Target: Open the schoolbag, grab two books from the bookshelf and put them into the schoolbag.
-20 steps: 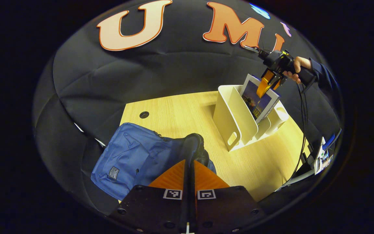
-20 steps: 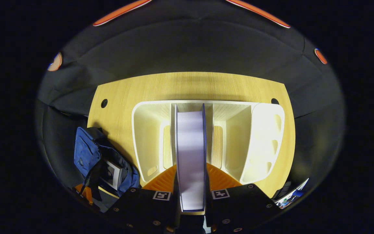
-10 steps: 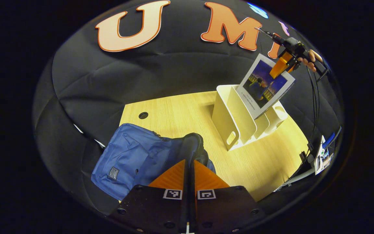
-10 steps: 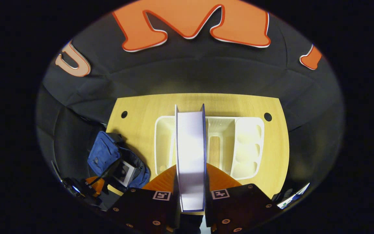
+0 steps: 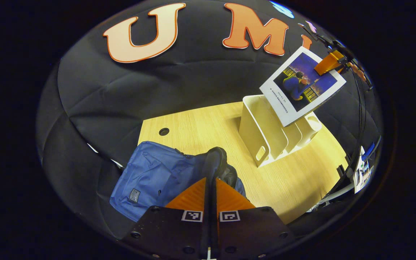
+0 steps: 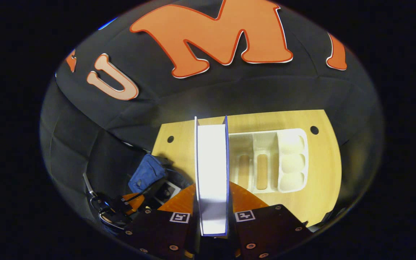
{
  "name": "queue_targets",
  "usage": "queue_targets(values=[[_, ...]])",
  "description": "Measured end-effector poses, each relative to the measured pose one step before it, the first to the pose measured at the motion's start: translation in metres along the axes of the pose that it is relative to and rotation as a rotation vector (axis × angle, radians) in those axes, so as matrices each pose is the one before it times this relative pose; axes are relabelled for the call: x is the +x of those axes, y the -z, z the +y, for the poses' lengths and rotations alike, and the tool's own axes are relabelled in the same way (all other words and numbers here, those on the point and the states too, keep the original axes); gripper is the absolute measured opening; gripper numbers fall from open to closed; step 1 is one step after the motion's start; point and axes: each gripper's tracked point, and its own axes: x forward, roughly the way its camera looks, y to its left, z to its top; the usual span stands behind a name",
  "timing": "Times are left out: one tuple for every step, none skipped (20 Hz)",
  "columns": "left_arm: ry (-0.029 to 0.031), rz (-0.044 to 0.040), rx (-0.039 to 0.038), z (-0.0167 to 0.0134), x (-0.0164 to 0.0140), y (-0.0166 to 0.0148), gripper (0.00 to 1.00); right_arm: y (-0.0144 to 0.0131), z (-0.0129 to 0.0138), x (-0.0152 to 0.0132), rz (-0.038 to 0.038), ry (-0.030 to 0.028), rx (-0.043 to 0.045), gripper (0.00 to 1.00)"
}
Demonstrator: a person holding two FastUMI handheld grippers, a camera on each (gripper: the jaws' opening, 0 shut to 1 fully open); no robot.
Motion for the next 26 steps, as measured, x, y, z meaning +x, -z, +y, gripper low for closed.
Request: queue_targets(values=[[-0.00031, 0.00055, -0.00424, -0.00017, 0.0003, 0.00049, 0.03, 0.01597, 0.01184, 0.00421, 0.01716, -0.04463, 0.02348, 0.3], [-0.00185, 0.00189, 0.00016, 0.00094, 0.00012, -0.00011, 0.03, 0.01571, 0.01035, 0.00634, 0.0217, -0.03938, 0.01907, 0.3], [-0.00392, -0.00065, 0.00409, 0.00163, -0.00024, -0.00109, 0.03, 0.01532, 0.00777, 0.00834, 0.01886, -0.03436, 0.01127, 0.3], [-0.00158, -0.00209, 0.00692, 0.00196, -0.00194, -0.00081, 0.03, 0.01459, 0.00467, 0.00946, 0.01879, -0.02281, 0.01259, 0.3], [-0.00539, -0.00169, 0.00745, 0.00295, -0.00036, -0.00114, 0.03, 0.01262, 0.00393, 0.01121, 0.01101, -0.01512, 0.01116, 0.3], [-0.00494, -0.0009, 0.00465, 0.00297, -0.00063, -0.00017, 0.03, 0.0136, 0.00356, 0.01073, 0.01572, -0.01267, 0.00559, 0.3], [-0.0028, 0.0006, 0.00076, 0.002, -0.00081, -0.00132, 0.03, 0.01168, 0.002, 0.0095, 0.01472, -0.01568, 0.01072, 0.3], [-0.00322, 0.00004, -0.00015, 0.00211, 0.00017, -0.00059, 0.03, 0.0111, 0.00221, 0.00912, 0.01577, -0.01712, 0.01025, 0.3], [-0.00042, -0.00022, 0.00091, 0.00152, -0.00001, -0.00143, 0.03, 0.00999, 0.00348, 0.0076, 0.0085, -0.01715, 0.01476, 0.3], [0.00036, 0.00151, 0.0043, 0.00039, -0.00065, -0.00025, 0.02, 0.00864, 0.00128, 0.00827, 0.01193, -0.00967, 0.00807, 0.3], [-0.00029, 0.00197, 0.00865, 0.00081, 0.00044, -0.00039, 0.02, 0.00784, 0.00187, 0.01325, 0.0041, -0.00578, 0.01049, 0.3], [-0.00086, -0.00152, 0.0098, 0.00072, -0.00051, -0.00035, 0.03, 0.00669, 0.00179, 0.01091, 0.0041, -0.00369, 0.00827, 0.3], [-0.00019, 0.00203, 0.00761, 0.0004, -0.00117, -0.00111, 0.03, 0.00705, 0.00208, 0.00875, 0.00471, -0.01091, 0.01339, 0.3], [-0.00025, -0.00128, 0.00559, 0.0012, 0.00065, 0.00004, 0.03, 0.00699, 0.00498, 0.00947, 0.00481, -0.01636, 0.01673, 0.3], [0.00256, 0.00321, 0.00355, -0.00018, 0.00109, 0.00013, 0.03, 0.007, 0.00363, 0.0087, 0.00383, -0.0185, 0.01908, 0.3], [0.00016, -0.00161, 0.00714, -0.00009, -0.00076, -0.00109, 0.03, 0.00543, 0.00155, 0.00576, 0.00051, -0.00898, 0.01418, 0.29], [0.00386, 0.00196, 0.0048, -0.0002, 0.00058, -0.00002, 0.03, 0.00518, -0.00139, 0.00744, -0.00222, -0.00103, 0.01045, 0.29], [0.00136, -0.00063, 0.00351, -0.00064, -0.0004, 0.00006, 0.02, 0.0053, 0.00204, 0.00924, -0.00164, -0.00319, 0.01104, 0.3], [0.00339, 0.00172, 0.00258, -0.00007, 0.00045, 0.00042, 0.03, 0.00384, 0.00076, 0.00696, -0.00031, -0.00522, 0.01631, 0.3], [0.00095, -0.0009, 0.00097, 0.0002, -0.00033, -0.00021, 0.03, 0.00352, 0.00094, 0.00318, -0.00334, -0.00746, 0.01415, 0.3], [-0.00014, 0.0006, 0.0, 0.00019, 0.00024, 0.00027, 0.03, 0.00258, -0.00076, 0.00432, -0.00435, -0.00245, 0.0109, 0.3], [0.00057, -0.00013, -0.00187, -0.00051, 0.00097, 0.00051, 0.03, 0.0033, 0.00012, 0.00698, -0.00257, -0.00406, 0.00936, 0.29], [-0.00023, 0.00038, -0.00206, -0.00091, 0.00054, -0.00018, 0.03, 0.00119, 0.00073, 0.0078, -0.00709, -0.00422, 0.015, 0.29], [0.00058, -0.00026, -0.0018, -0.00091, -0.0001, 0.00021, 0.03, 0.00333, 0.00151, 0.00821, -0.00427, -0.00391, 0.00786, 0.29], [0.00023, 0.00099, -0.00257, -0.00114, -0.00022, -0.00036, 0.03, 0.00258, -0.00012, 0.00613, -0.00556, -0.00404, 0.00709, 0.29], [0.00209, 0.00124, -0.00088, -0.00246, 0.00061, 0.00149, 0.03, 0.00306, 0.00003, 0.00553, -0.00231, -0.00688, 0.00933, 0.29]])
